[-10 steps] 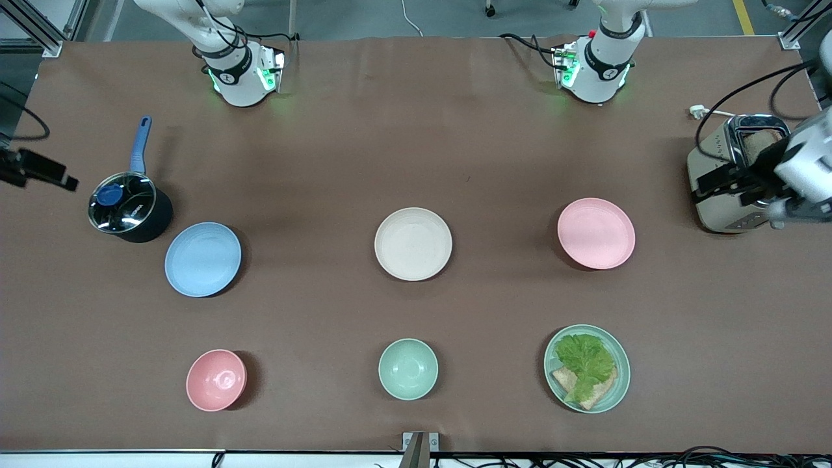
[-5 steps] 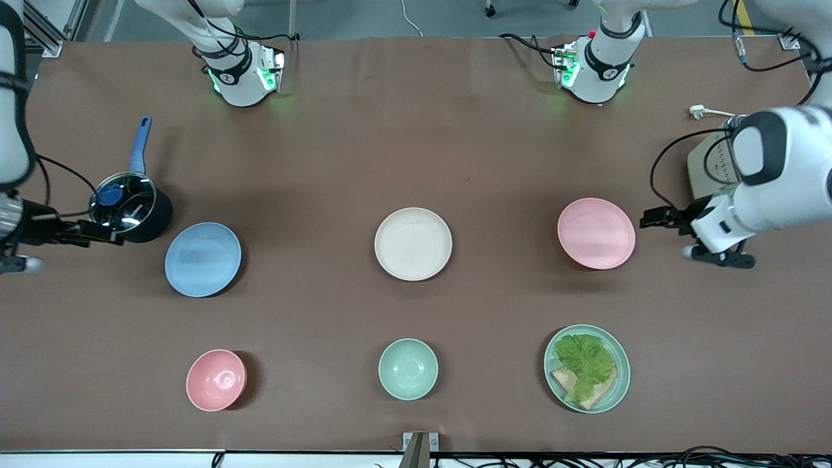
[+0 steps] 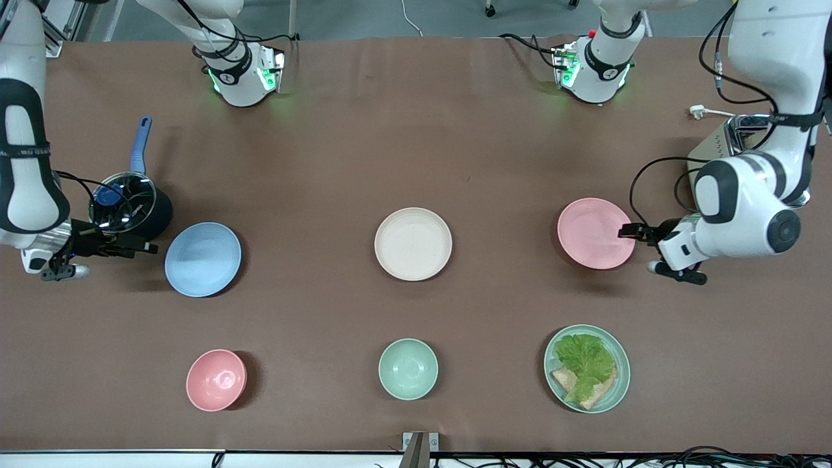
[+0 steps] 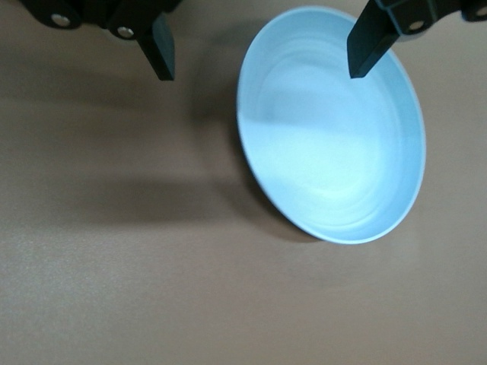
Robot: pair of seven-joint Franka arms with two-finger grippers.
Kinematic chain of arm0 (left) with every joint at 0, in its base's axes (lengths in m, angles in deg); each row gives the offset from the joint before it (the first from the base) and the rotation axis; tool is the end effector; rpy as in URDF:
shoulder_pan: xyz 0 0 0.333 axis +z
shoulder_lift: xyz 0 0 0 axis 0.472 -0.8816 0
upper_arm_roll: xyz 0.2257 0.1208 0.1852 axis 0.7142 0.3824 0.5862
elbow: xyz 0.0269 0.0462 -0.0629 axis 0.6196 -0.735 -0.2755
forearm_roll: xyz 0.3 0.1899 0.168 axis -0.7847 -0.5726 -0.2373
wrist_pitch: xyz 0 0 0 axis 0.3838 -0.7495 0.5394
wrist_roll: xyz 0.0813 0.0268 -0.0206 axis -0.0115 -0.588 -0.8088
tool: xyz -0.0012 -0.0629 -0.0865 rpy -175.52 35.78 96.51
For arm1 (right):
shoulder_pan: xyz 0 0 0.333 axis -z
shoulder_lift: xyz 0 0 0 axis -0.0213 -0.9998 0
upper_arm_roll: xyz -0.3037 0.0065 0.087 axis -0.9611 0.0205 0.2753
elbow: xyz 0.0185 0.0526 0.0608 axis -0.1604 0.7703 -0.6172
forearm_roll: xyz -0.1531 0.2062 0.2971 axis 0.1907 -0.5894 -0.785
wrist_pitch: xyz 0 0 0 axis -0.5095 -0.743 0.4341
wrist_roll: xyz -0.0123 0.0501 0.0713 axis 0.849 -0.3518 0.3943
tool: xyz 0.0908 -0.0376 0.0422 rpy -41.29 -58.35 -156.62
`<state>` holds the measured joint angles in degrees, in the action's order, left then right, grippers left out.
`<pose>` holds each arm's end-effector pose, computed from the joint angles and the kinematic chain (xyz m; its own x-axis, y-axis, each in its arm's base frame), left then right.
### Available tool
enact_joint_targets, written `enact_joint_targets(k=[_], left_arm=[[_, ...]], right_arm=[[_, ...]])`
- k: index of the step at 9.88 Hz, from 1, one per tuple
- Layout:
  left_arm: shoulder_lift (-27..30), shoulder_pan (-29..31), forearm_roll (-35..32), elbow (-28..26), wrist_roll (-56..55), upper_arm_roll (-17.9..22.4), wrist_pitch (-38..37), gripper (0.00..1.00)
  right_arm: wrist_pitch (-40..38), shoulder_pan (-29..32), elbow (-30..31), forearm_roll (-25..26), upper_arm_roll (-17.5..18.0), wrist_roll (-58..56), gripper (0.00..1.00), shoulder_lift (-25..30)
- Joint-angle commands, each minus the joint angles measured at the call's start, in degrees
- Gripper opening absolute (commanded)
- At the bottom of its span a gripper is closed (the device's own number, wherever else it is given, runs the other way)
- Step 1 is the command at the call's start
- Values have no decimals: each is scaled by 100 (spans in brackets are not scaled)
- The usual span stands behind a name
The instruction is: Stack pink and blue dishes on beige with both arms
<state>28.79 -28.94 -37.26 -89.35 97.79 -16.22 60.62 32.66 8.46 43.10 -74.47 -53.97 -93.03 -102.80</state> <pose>0.5756 0.0165 0.2240 0.9273 -0.2699 -0.2592 -0.2030 -0.9447 0.2576 0.5638 -0.2114 0.2240 0.9987 -0.0149 -0.0483 -0.0341 -0.9037 -0.4268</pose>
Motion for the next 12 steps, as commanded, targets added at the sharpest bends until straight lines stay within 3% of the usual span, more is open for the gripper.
enact_joint_targets(k=[1, 3, 5, 6, 7, 9, 11, 12], left_arm=[[-455, 16, 85, -30, 356, 12, 336, 88], [-553, 60, 85, -57, 594, 12, 521, 86], [-614, 87, 94, -65, 595, 12, 530, 21], [-641, 86, 120, -66, 595, 12, 530, 9], [-632, 95, 164, -74, 603, 3, 521, 1], [-615, 95, 373, -57, 603, 3, 521, 0], [-510, 113, 419, 13, 586, 3, 443, 0], [-222, 156, 428, 22, 560, -15, 294, 0]], right_arm=[[344, -28, 219, -519, 32, -464, 95, -179], [345, -37, 325, -846, 32, -659, 82, -321], [345, -54, 457, -1013, 32, -660, 61, -330], [328, -54, 458, -1022, 32, -651, 49, -338], [319, -54, 449, -1022, 32, -633, 29, -330], [258, -63, 405, -1022, 32, -389, 1, -330], [-12, -151, 108, -918, -3, -28, 1, -304], [-737, -255, -381, -525, -247, 86, 1, -260]])
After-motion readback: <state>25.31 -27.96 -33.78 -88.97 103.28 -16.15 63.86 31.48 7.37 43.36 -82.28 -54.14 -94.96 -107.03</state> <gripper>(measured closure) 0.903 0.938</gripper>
